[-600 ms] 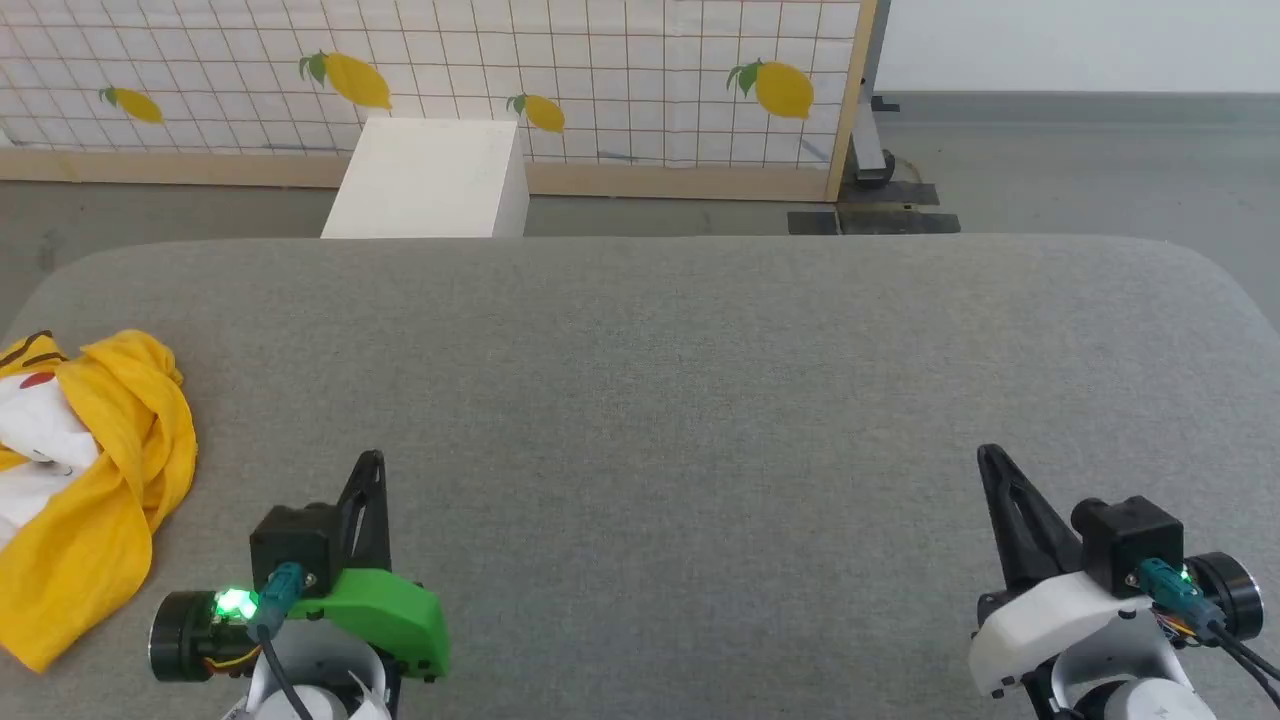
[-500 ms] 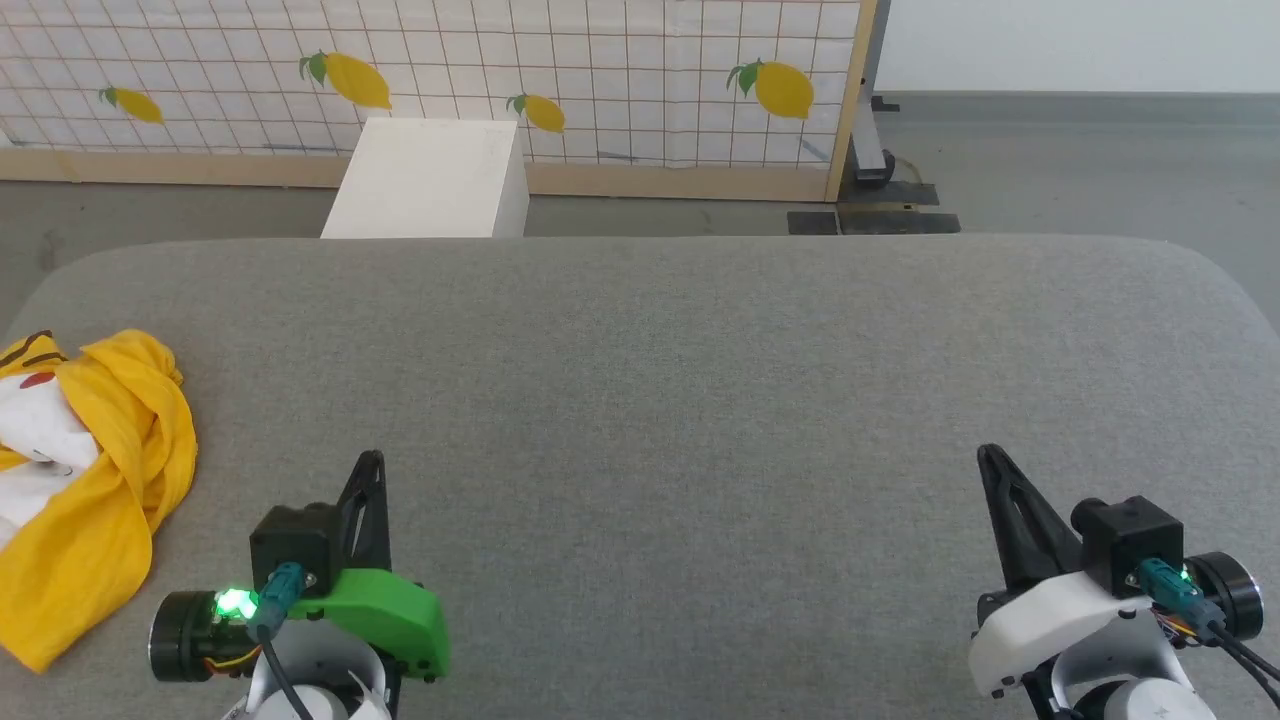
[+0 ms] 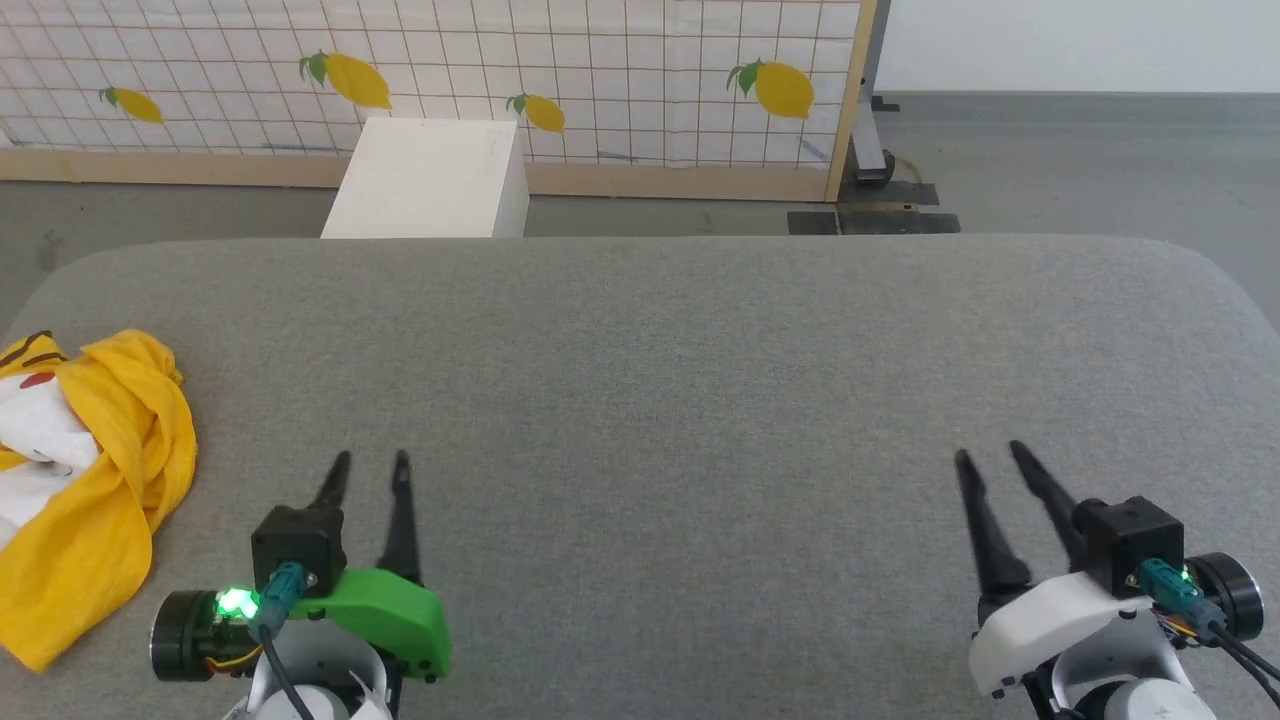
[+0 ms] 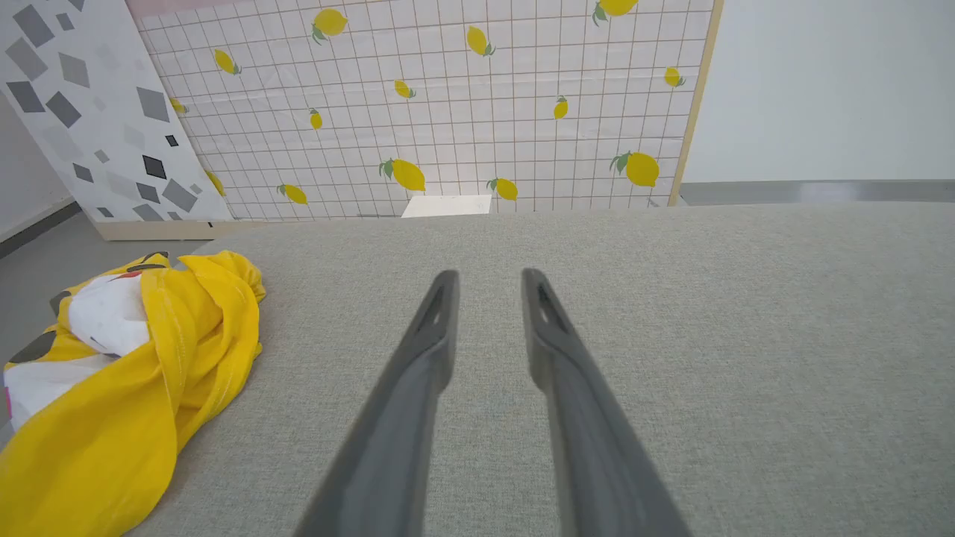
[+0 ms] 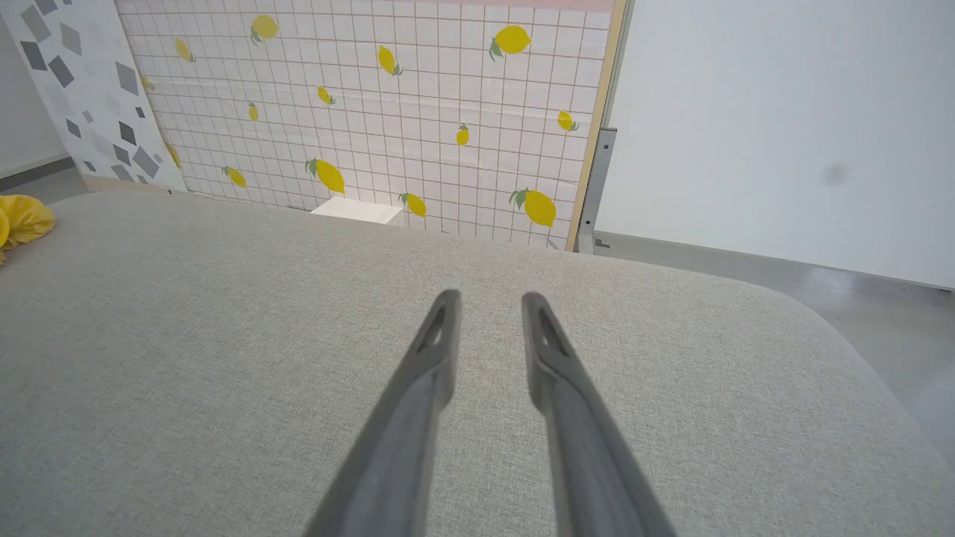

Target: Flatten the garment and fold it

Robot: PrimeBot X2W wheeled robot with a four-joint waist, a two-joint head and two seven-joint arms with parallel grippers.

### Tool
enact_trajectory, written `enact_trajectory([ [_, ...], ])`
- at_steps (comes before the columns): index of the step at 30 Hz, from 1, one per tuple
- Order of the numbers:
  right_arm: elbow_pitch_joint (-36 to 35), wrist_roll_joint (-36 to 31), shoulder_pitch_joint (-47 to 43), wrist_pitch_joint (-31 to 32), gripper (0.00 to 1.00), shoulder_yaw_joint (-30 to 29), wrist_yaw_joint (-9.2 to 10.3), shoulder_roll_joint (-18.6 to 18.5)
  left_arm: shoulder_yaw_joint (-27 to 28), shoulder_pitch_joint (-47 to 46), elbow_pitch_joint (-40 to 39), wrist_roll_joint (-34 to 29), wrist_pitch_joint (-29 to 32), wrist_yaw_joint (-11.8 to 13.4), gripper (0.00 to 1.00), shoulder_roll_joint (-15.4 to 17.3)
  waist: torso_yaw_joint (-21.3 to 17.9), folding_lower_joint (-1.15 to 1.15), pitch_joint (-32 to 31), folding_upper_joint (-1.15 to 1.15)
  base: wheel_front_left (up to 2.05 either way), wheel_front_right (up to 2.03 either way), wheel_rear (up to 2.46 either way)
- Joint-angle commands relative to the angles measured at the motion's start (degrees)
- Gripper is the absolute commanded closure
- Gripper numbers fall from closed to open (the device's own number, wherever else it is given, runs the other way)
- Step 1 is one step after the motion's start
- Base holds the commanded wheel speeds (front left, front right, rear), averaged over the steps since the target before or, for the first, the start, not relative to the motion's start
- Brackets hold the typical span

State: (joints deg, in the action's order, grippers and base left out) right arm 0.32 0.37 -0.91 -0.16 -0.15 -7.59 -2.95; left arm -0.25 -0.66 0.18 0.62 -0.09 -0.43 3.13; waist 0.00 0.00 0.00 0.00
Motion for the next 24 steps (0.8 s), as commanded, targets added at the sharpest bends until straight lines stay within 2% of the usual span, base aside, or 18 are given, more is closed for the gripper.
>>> enact_trajectory([
  [1, 0.0, 0.04, 0.02, -0.04, 0.0, -0.01, 0.0, 0.0, -0.05, 0.0, 0.02, 0.06, -0.05, 0.03, 0.0, 0.0, 0.0, 0.0, 0.0, 0.0, 0.0, 0.0, 0.0],
  [12, 0.37, 0.55, 0.23, -0.98, 0.0, -0.33, 0.01, 0.01, -0.82, -0.34, 0.95, 1.16, -1.32, 0.86, 0.0, 0.01, 0.92, 0.0, -0.03, 0.0, 0.0, 0.0, 0.0],
  [24, 0.89, 1.22, 0.52, -2.08, 0.0, -0.29, 0.02, 0.01, -0.9, -0.05, 1.54, 2.45, -2.77, 2.05, 0.0, 0.32, 5.15, 0.0, -0.16, 0.0, 0.0, 0.0, 0.0],
])
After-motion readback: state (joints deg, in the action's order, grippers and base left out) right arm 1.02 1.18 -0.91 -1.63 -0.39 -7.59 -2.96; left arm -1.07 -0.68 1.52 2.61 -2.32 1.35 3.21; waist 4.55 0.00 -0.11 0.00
